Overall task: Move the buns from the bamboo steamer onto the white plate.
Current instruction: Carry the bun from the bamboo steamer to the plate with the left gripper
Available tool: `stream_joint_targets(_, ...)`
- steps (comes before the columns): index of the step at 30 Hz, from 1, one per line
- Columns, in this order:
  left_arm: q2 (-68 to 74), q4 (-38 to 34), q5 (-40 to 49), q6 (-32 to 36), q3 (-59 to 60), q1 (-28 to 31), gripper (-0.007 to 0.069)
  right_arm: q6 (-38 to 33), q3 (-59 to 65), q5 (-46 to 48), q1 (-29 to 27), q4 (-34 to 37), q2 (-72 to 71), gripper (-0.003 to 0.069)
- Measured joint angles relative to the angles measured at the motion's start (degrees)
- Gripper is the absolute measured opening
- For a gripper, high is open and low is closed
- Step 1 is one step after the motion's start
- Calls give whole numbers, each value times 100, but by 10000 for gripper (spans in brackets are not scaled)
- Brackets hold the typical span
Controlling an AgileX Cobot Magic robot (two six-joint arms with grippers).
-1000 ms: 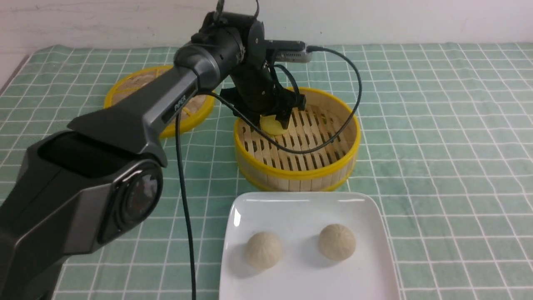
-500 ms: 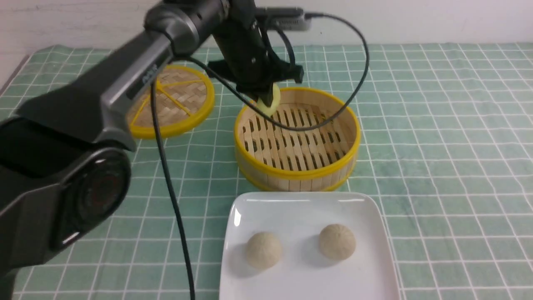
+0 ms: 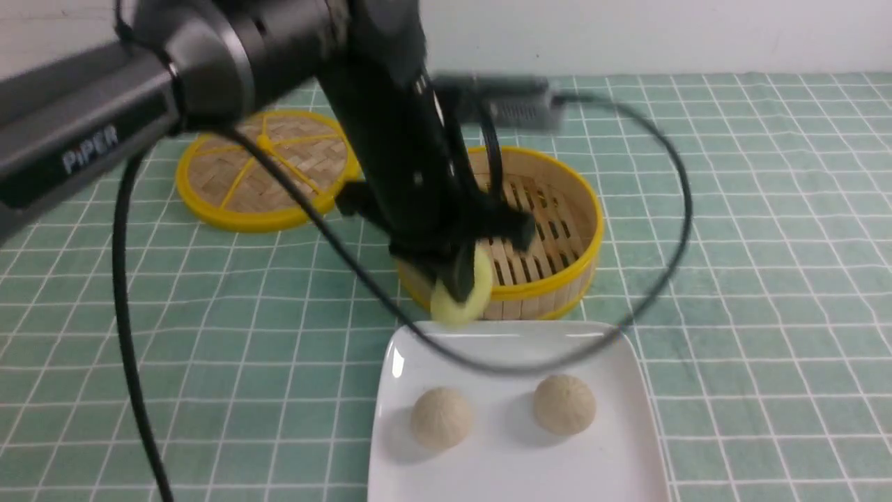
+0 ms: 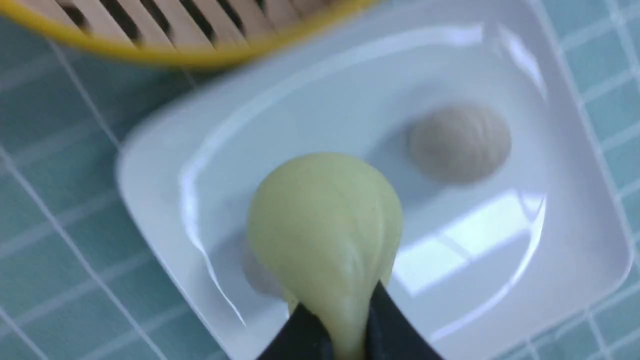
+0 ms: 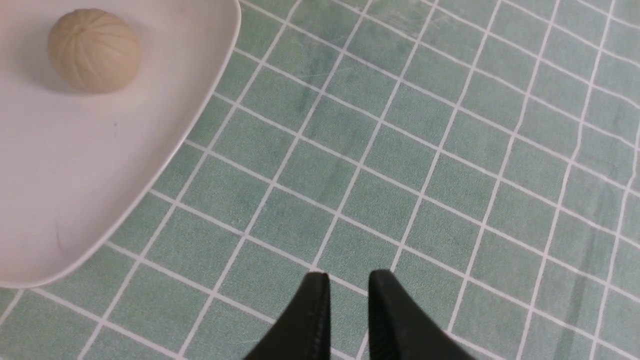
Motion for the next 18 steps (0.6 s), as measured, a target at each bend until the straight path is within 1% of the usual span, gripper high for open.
stream_joint_targets(3, 20, -1, -135, 52, 1096, -495, 26, 5, 0, 0, 0, 0, 0, 148)
stream_joint_targets(4, 29, -1, -158, 51, 1148, -522, 26, 2, 0, 0, 0, 0, 0, 148)
stream_joint_targets(5, 68, -1, -379, 51, 1470, -730, 26, 2, 0, 0, 0, 0, 0, 149)
stream_joint_targets(8, 129, -6, -732, 64, 1660, -1013, 26, 12, 0, 0, 0, 0, 0, 153)
stream_joint_targets(12, 130, -44, -1218, 69, 1676, -1139, 28, 12, 0, 0, 0, 0, 0, 158)
stream_joint_targets(14, 130, -44, -1316, 69, 1676, -1136, 29, 12, 0, 0, 0, 0, 0, 159)
stream_joint_targets(18, 130, -19, -1678, 74, 1680, -1136, 50, 12, 0, 0, 0, 0, 0, 164)
